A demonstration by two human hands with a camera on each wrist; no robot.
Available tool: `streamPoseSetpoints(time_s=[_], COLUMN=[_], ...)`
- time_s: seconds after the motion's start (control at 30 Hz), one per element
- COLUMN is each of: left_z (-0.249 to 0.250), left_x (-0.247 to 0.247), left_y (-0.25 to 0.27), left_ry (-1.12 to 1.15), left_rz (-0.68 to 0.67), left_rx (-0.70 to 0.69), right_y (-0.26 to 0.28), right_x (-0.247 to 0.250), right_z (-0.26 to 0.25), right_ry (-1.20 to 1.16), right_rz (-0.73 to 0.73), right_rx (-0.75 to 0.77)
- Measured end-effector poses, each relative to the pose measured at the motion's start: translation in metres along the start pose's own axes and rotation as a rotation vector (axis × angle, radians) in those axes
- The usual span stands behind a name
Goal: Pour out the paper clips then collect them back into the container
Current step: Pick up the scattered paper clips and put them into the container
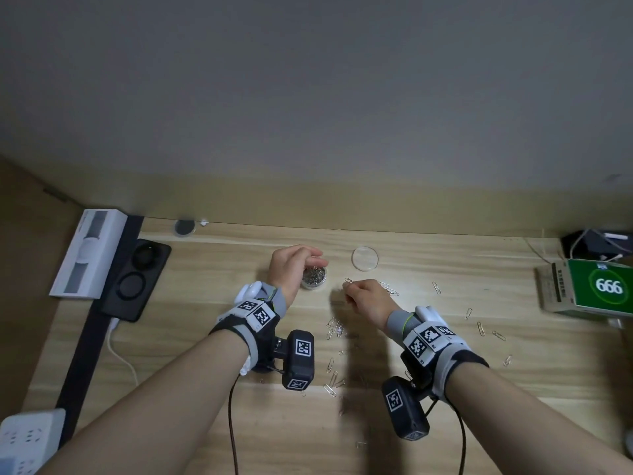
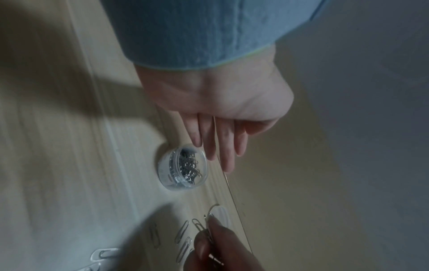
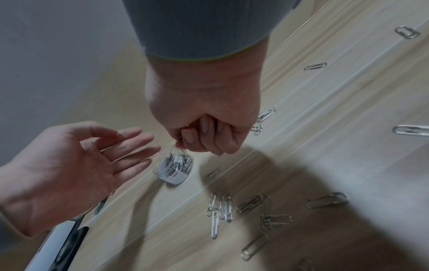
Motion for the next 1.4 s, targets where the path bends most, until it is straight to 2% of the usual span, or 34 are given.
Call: streamPoseSetpoints(time_s=[0.27, 0.37, 0.5, 0.63, 0.77, 0.93, 1.07, 1.4], left_z=[0.004, -0.009, -0.018, -0.020, -0.022, -0.025, -0.029, -0.025], left_x=[0.052, 0.066, 0.073, 0.074, 0.070, 0.065, 0.070, 0.074], left_y=[-0.001, -0.002, 0.000, 0.000, 0.000, 0.003, 0.003, 0.006], left_ry=[0.024, 0.032, 0.019, 0.018, 0.022, 0.005, -0.013, 0.014], left_rz=[0.185, 0.170, 0.136, 0.121, 0.101, 0.054, 0.046, 0.026], left_rx=[0.036, 0.099, 0.139, 0.150, 0.160, 0.188, 0.204, 0.198], right_y=[-0.017, -0.025, -0.032, -0.032, -0.028, -0.027, -0.034, -0.031], right_x=[-0.016, -0.026, -0.029, -0.024, -0.012, -0.004, -0.019, -0.027], right_z=[-0.033, -0.046, -0.059, -0.066, -0.068, -0.076, -0.081, -0.070], right_ry=[0.067, 0.193, 0.466, 0.508, 0.396, 0.084, -0.158, -0.377], right_rz=[-0.033, -0.046, 0.013, 0.100, 0.173, 0.240, 0.204, 0.164], right_rx=[0.014, 0.015, 0.030, 0.022, 0.052, 0.126, 0.118, 0.163])
Point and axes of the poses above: each hand's wrist, its own y-axis away from the middle knuckle, its own x-axis out of the back of the hand, z = x × y, the point moved 9 cm from there along -y, towards the middle knuckle, and after that the axes turned 2 degrees about -y, right-handed, at the moved point
